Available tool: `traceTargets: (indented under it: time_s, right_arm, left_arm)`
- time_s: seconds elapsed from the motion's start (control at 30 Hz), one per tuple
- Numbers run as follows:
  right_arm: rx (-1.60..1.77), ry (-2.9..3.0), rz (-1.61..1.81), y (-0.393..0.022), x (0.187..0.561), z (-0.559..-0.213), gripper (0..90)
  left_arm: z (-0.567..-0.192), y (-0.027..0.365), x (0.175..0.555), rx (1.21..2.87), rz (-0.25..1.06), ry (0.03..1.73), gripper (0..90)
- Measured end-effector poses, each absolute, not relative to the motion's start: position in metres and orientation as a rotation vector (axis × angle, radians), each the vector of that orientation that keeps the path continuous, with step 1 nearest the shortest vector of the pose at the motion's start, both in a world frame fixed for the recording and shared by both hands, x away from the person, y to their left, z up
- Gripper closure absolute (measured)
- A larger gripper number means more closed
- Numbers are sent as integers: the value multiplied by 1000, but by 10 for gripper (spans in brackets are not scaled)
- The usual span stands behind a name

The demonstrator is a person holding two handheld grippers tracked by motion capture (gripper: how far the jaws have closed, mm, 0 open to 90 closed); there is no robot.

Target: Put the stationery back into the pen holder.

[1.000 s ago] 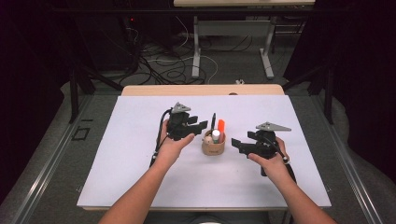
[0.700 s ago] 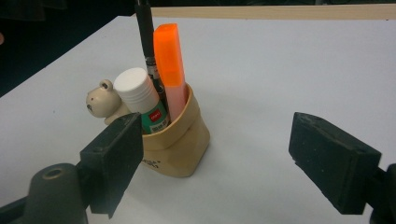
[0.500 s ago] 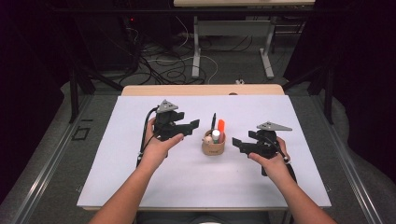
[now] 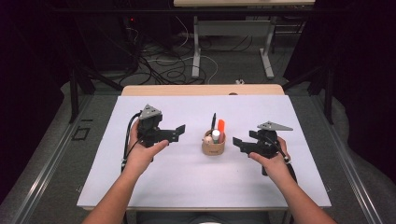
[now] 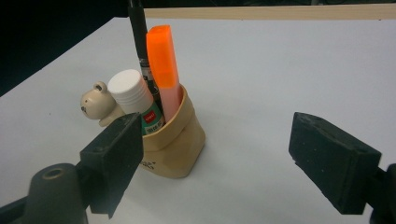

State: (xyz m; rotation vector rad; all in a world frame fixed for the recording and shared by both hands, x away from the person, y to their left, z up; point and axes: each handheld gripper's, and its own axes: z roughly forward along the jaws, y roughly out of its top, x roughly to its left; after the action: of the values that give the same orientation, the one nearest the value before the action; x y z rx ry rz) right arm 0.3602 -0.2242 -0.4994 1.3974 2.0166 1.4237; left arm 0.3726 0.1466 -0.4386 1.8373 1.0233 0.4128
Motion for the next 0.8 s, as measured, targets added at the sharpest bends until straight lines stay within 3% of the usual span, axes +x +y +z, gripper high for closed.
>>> traceTargets:
  time_s: [0.8]
  right_arm:
    - [1430, 1988, 1394, -236, 367, -505, 175]
  left_arm:
    - [-492, 222, 362, 1741, 450, 1223, 2]
